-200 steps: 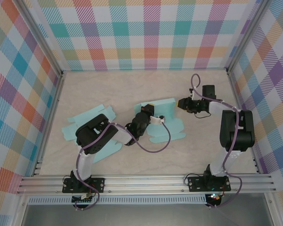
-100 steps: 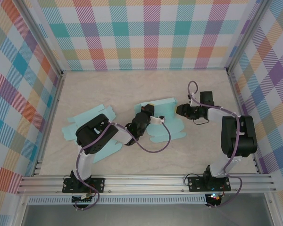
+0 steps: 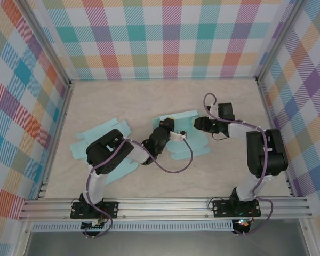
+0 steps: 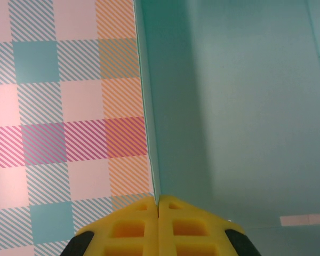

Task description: Fold the paper box

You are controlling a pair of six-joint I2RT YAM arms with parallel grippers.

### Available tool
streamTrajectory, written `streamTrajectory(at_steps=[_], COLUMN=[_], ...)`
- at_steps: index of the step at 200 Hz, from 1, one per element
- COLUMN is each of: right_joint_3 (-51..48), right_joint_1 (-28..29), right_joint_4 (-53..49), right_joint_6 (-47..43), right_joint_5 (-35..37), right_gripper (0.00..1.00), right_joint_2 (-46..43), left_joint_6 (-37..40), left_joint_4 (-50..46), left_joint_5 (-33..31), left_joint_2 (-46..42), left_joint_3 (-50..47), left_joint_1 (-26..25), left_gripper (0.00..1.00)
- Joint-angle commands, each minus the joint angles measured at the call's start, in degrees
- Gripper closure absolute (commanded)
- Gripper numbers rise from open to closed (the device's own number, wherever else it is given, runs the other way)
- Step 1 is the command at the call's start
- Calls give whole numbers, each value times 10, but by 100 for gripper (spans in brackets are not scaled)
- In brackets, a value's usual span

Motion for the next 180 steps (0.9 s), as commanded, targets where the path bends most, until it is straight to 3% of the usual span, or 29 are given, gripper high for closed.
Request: streamTrajectory(at_steps=[1, 51, 123, 180], right_joint_3=[1, 6, -11, -27], right_joint_1=[14, 53, 71, 76], right_joint_4=[61, 84, 113, 129], right_joint_6=[18, -5, -16, -19], right_joint_5=[56, 135, 175, 206], right_gripper=[55, 55, 71, 75], right_joint_2=[17, 29, 28, 22], left_joint_6=[1, -22, -48, -48], left_joint_4=[-1, -14, -16, -24], left_joint_5=[16, 24, 34, 36], left_joint_2=[5, -8, -11, -13], left_joint_3=[-4, -8, -9, -5], left_joint_1=[-1, -2, -2, -1], left_gripper=[100, 100, 100, 100])
